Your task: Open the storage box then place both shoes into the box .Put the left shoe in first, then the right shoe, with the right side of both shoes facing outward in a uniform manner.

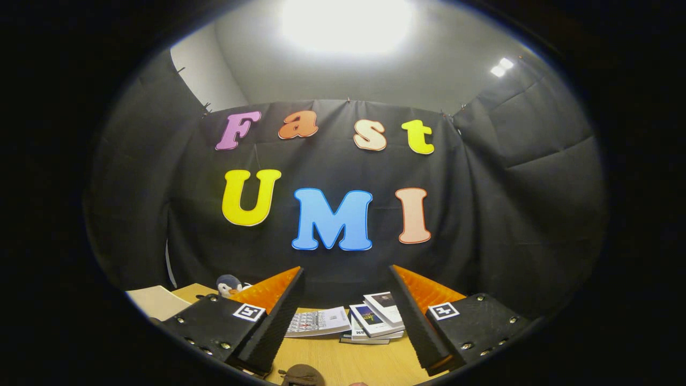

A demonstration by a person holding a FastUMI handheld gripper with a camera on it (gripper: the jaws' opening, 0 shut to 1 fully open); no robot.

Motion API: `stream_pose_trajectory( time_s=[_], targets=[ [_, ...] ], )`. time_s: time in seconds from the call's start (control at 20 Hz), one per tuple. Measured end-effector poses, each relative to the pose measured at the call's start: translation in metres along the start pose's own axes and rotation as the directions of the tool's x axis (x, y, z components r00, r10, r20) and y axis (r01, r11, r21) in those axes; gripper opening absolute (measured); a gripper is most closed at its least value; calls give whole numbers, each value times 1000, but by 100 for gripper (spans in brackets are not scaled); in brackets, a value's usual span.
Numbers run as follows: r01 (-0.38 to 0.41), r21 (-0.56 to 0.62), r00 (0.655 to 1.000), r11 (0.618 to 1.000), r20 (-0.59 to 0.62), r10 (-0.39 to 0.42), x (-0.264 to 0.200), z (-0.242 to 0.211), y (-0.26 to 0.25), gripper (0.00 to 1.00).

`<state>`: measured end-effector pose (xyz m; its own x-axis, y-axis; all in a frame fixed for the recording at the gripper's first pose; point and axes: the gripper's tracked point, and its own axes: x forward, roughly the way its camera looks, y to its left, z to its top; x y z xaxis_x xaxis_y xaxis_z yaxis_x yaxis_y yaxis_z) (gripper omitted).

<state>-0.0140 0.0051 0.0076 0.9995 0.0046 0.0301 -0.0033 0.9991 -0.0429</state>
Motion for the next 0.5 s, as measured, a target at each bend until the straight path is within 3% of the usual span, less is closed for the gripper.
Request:
stream_pose_trajectory(
  time_s=[0.5],
  targets=[
    [-12, 43, 1000, 999, -11, 13, -7, -2, 7, 95]
  ],
)
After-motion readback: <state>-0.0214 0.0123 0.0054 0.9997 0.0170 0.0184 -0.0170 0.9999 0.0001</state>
